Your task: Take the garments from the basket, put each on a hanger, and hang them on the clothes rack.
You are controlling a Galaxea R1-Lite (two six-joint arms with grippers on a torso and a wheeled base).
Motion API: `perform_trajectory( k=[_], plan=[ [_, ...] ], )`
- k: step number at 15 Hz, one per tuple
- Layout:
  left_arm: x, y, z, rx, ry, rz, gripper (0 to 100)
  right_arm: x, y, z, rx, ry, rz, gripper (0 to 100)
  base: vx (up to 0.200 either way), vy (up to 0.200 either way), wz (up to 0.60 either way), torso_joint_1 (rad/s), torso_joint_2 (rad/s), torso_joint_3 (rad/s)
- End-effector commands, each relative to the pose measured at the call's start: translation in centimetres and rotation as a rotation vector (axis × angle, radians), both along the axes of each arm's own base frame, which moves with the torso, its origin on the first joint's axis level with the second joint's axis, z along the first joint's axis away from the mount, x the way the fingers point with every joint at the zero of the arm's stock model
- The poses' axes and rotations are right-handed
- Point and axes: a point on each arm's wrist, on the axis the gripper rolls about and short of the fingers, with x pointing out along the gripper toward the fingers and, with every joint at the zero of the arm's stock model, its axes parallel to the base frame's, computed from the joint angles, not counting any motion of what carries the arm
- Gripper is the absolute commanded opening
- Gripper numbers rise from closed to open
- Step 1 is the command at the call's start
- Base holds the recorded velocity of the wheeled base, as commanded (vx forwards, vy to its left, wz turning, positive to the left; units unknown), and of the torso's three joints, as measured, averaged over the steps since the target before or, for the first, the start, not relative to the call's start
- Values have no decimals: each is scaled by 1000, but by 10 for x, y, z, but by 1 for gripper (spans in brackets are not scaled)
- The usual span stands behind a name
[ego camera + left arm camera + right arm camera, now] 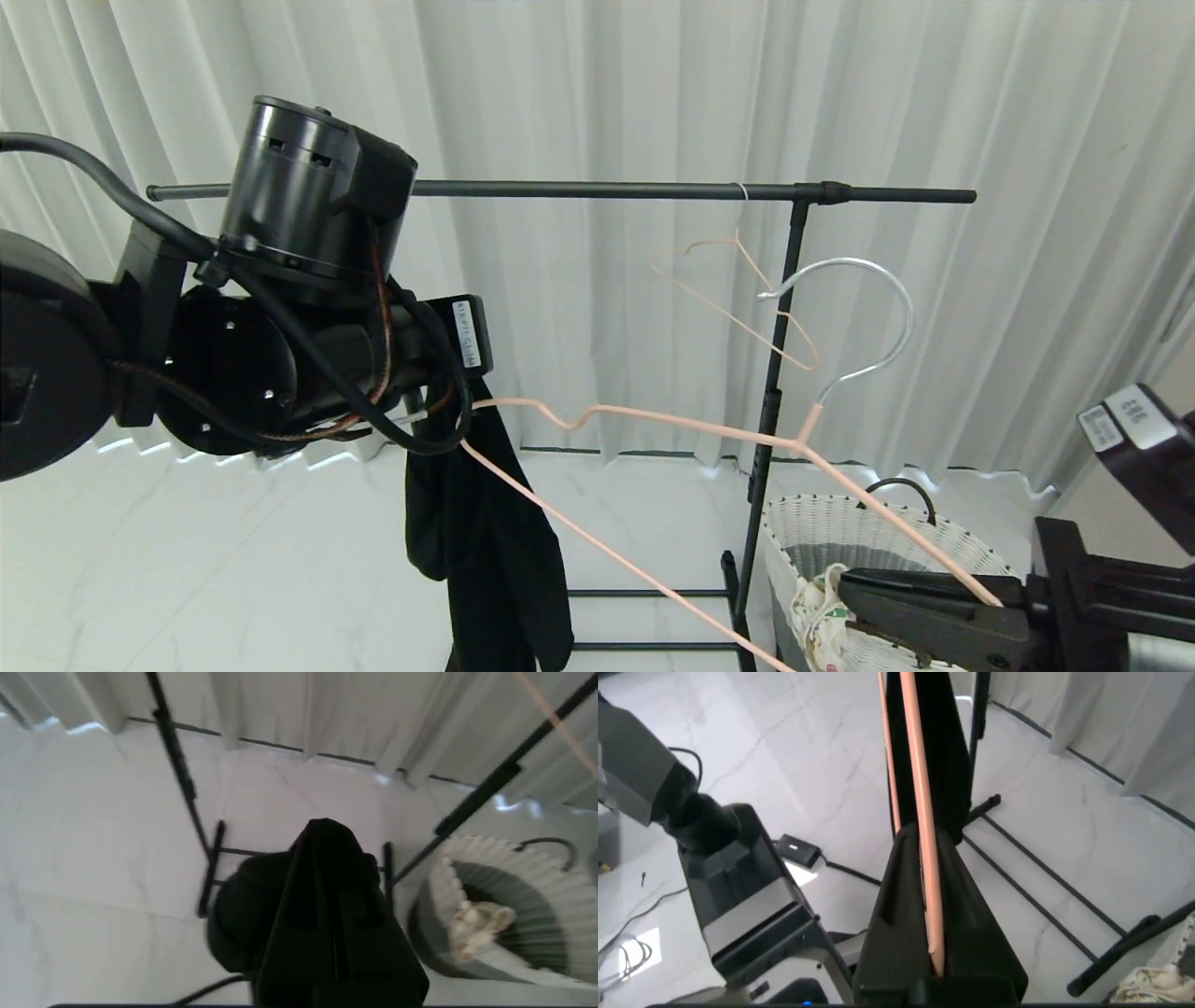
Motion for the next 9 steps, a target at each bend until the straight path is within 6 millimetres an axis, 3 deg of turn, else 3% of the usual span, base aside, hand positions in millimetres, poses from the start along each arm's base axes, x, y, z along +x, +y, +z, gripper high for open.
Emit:
perform_trajectory(
  k=[1,5,9],
  plan=[
    [-3,-7,1,-5,-1,-22,0,9,15,-12,-40,37,-4,0,0,0,0,0,0,0],
    [-3,-6,2,-8,-5,-21,0,26,22,-16,-25,35,-67,0,0,0,0,0,0,0],
    [2,-2,-1,5,-2,16,0,27,20,-10,-3,21,-75,0,0,0,0,0,0,0]
  ],
)
